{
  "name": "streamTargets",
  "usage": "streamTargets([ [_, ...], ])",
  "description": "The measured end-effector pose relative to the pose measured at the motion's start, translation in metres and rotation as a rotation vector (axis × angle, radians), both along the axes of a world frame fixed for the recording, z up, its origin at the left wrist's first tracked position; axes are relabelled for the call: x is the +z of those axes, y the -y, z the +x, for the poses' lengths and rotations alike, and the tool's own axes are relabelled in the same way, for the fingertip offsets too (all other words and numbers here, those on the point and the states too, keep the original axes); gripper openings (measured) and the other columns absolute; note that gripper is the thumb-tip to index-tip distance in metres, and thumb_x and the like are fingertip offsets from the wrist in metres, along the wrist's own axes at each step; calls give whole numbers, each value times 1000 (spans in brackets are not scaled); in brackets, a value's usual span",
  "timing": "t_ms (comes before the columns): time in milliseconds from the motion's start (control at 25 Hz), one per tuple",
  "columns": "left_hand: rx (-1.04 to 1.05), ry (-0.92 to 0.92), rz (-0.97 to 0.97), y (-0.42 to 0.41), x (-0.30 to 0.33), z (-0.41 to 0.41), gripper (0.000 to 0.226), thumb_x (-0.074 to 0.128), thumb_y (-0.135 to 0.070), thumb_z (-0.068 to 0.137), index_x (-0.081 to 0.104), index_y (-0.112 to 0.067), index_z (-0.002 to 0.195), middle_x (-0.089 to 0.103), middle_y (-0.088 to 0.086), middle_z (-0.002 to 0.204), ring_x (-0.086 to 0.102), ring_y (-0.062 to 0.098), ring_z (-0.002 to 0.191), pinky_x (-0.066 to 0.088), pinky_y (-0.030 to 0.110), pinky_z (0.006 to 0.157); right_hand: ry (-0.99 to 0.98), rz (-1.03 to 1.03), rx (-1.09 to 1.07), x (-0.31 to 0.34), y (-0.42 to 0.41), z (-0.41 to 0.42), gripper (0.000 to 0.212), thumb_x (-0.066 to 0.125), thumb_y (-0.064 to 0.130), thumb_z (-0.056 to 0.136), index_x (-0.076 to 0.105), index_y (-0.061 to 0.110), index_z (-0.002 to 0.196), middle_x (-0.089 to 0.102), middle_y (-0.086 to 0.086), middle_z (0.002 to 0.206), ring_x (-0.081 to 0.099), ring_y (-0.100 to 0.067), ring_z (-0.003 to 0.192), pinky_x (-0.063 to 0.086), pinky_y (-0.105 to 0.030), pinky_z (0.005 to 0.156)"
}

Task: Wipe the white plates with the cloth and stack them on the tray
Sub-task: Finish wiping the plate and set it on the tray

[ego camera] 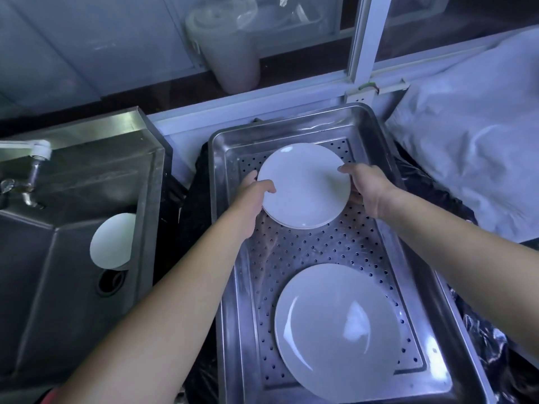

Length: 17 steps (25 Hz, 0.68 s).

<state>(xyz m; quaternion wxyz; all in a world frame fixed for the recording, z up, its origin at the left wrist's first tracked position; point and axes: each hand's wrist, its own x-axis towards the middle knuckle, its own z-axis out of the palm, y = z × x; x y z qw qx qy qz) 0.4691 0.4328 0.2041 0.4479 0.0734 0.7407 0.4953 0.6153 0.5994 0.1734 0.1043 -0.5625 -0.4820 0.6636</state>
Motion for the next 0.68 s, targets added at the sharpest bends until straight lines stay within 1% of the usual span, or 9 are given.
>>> streamTargets([
  [80,-28,-26,-4,13,6,2,78,59,-9,91,26,-24,160,35,1,159,41,18,132,34,33,101,48,130,85,18,20,7,54,68,32,85,52,12,132,61,-7,127,59,-27,111,45,-38,99],
  [120,-74,-70,-28,23,11,3,78,60,-11,93,23,-27,161,29,1,163,39,21,139,32,34,101,72,207,144,27,33,12,52,65,28,90,51,13,137,59,-6,130,57,-27,114,44,-36,97],
  [200,-183,-193,-68,49,23,7,76,63,-20,96,24,-31,160,25,-2,166,33,22,147,32,33,104,109,349,261,46,62,21,61,65,28,92,44,18,148,51,-6,146,53,-26,127,42,-36,104],
  [280,-297,-326,-49,93,41,12,73,63,-25,98,26,-31,160,24,-7,166,29,17,149,29,27,104,129,512,403,72,107,28,63,64,30,94,40,22,152,41,-3,156,46,-24,137,37,-34,110],
  [360,-375,-485,3,153,57,12,71,63,-30,98,27,-32,160,18,-11,167,21,11,152,21,24,111,180,713,528,100,166,29,64,62,33,95,38,23,153,32,-2,161,33,-21,146,28,-35,117],
  [400,-388,-569,22,188,61,10,71,63,-33,98,27,-33,159,16,-12,168,16,9,153,17,25,118,193,812,583,111,199,27,64,62,34,95,38,23,153,28,-4,163,26,-21,150,24,-36,120],
  [480,-377,-708,32,261,62,11,70,62,-36,97,29,-34,159,15,-12,168,9,6,154,12,33,126,209,974,671,123,271,22,65,61,40,94,38,23,153,24,-5,164,16,-23,153,19,-43,122],
  [560,-336,-776,31,338,52,19,70,64,-36,96,31,-34,158,17,-11,167,9,5,154,13,34,126,191,1075,736,113,344,16,70,54,52,89,40,24,151,25,-5,164,15,-26,153,20,-50,121],
  [680,-187,-782,3,459,20,33,74,68,-37,94,31,-32,158,19,-7,168,10,5,154,15,33,126,142,1014,800,73,460,6,81,41,64,79,43,26,150,27,-6,163,15,-27,153,22,-51,120],
])
